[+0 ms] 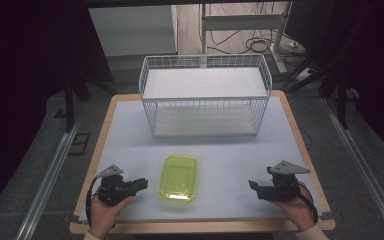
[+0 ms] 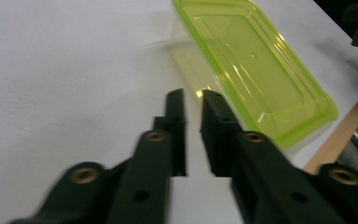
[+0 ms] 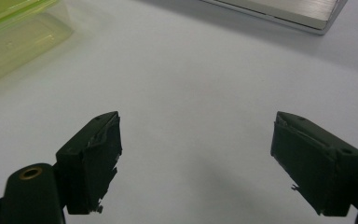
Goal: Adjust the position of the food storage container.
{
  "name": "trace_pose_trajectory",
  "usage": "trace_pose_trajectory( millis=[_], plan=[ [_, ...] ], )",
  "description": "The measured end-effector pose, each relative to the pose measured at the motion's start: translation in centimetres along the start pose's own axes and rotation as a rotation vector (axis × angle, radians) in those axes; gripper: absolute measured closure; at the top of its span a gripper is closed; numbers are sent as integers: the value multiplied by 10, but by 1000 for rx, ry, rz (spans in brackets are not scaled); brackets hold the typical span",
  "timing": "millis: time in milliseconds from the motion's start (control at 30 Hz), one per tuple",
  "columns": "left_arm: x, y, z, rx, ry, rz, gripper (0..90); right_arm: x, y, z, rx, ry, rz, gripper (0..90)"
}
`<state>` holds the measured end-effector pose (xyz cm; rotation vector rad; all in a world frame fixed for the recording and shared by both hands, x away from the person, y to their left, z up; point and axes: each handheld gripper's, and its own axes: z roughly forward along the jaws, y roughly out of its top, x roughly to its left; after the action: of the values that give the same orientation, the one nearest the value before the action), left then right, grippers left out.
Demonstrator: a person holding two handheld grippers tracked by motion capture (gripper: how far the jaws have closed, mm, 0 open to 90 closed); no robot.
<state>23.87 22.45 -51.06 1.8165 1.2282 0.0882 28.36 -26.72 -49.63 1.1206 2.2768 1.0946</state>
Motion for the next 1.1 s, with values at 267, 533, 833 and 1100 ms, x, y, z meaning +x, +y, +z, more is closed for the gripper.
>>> trace_pose_trajectory(
  millis=[267, 533, 833, 1100],
  plan=[
    [-2, -3, -5, 34, -30, 13, 900, 1, 0, 0, 3, 1, -7, 166],
    [-6, -12, 4, 90, -42, 29, 900, 1, 0, 1, 3, -1, -13, 168],
    [-14, -12, 16, 135, -58, 62, 900, 2, -1, 1, 7, 0, -18, 169],
    [-18, -11, 26, 164, -70, 76, 900, 2, -1, 2, 11, 1, -22, 170]
  ],
)
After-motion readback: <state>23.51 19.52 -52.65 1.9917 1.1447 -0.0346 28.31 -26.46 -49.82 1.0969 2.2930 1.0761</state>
